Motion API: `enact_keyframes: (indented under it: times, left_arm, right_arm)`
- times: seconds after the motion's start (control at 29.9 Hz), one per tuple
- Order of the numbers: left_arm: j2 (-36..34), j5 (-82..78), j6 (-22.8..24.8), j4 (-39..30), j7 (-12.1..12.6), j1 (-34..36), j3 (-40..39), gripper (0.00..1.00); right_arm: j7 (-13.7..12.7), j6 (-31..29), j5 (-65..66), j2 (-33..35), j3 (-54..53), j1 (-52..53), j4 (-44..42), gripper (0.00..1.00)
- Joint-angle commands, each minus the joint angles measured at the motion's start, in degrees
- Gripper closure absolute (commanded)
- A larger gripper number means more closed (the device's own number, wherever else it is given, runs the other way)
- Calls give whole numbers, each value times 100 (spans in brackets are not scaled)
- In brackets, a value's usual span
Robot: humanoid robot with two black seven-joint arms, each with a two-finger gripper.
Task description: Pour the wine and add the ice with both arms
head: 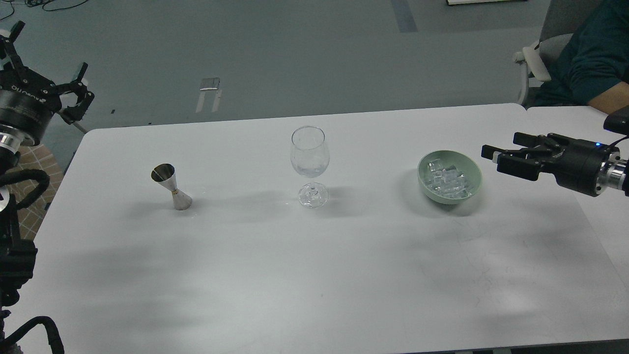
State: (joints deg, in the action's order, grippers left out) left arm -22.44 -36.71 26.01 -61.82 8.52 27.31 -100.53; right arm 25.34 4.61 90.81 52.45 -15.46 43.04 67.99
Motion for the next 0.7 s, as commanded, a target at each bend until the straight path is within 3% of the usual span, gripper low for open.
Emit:
enact_keyframes:
  times: [0.0,0.37,0.53,0.57,0.67]
  left_arm:
    - [3,-143,-25,-32,-132,203,121,2]
    - [-173,-196,-17,-5,-149,433,191,2]
    - [-173,-196,-17,-5,-149,424,209,2]
    - [-173,-196,-17,-14,-149,433,209,2]
    - [-164,-196,-17,-14,-149,424,218,2]
  right_arm:
    - [-20,49,147,-471,-1,-102,-487,0]
    - [-90,5,482,-1605,122,-32,-1551,1]
    - [-117,5,561,-1826,272,90,-1719,18]
    - [-117,-4,569,-1835,315,108,-1719,30]
    - [-117,-13,569,-1835,447,222,-1737,45]
